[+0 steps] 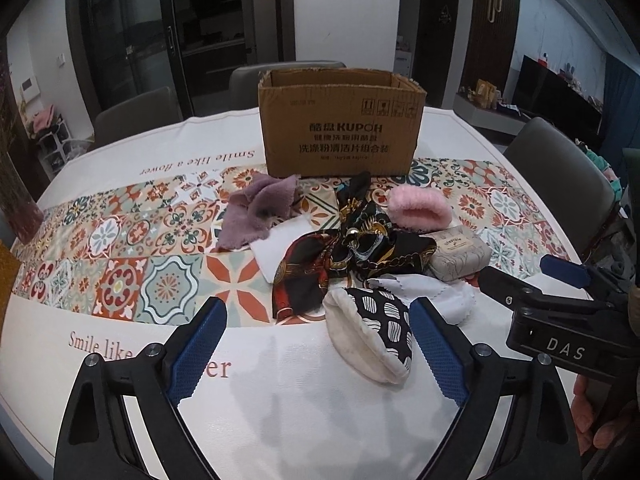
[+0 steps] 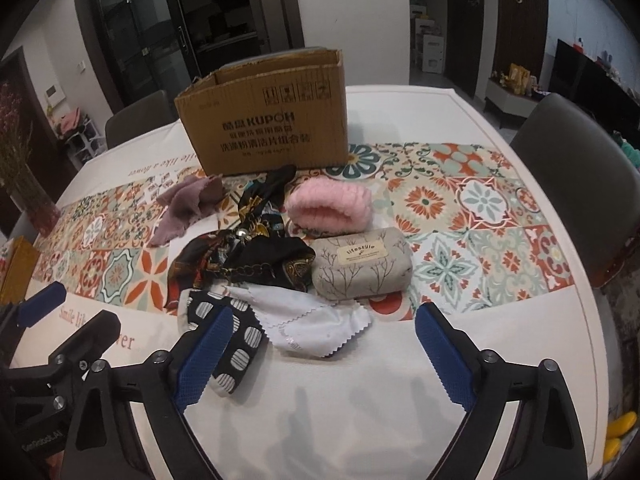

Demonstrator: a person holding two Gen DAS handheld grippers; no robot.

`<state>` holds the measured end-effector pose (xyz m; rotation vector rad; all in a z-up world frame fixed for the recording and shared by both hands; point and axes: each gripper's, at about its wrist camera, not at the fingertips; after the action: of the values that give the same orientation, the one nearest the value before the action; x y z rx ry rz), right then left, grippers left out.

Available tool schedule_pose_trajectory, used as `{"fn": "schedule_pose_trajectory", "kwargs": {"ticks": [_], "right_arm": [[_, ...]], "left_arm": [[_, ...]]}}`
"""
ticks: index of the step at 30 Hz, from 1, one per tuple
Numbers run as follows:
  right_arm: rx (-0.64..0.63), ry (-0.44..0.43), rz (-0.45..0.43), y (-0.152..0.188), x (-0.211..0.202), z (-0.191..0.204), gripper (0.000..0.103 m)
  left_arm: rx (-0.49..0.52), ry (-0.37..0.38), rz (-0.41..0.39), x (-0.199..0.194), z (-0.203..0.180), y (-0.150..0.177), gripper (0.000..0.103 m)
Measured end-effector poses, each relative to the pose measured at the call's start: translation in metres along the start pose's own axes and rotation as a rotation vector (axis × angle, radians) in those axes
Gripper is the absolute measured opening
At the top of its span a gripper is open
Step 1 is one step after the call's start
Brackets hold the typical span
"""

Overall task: Organize soft objects
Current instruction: 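Move both grippers down toward the pile of soft items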

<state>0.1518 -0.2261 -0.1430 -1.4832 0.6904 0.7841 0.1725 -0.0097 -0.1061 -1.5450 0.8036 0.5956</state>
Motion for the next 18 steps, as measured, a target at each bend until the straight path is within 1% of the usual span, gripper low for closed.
{"fn": "schedule_pose_trajectory", "kwargs": {"ticks": [4,7,10,12,14,18], "right_arm": [[-0.007,-0.033,0.026,0.001,0.021,-0.004,0.088],[-0.014,-0.053,0.041,0.003,0.034,-0.006,0.085],[-0.027,-0.079,0.059,0.005,0.047,-0.007,0.078],[-0.032,-0.1,0.071,0.006,0.055,-0.009,0.07],[-0.036,-0.121,0.08,0.007,0.063,-0.009,0.066],[-0.059,-0.135,0.088,0.007,0.073,-0.01,0.063]], "left_arm": [[-0.023,-0.001,0.033,0.019,-0.002,0.002,0.091],[-0.039,-0.004,0.051,0.032,-0.003,0.006,0.089],[-0.052,-0.009,0.057,0.042,-0.006,0.009,0.088],[-0.058,-0.005,0.069,0.047,-0.007,0.011,0.086],[-0.056,-0.005,0.08,0.052,-0.01,0.014,0.086],[-0.071,-0.004,0.094,0.059,-0.012,0.019,0.085]]}}
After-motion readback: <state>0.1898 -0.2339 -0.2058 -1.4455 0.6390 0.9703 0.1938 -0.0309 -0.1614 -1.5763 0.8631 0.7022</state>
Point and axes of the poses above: each gripper's, at about its wrist camera, not at the fingertips, and x roughly the way its jaws point, z to its left, y to its underside, and after that the axes turned 12 degrees about -x, right-handed
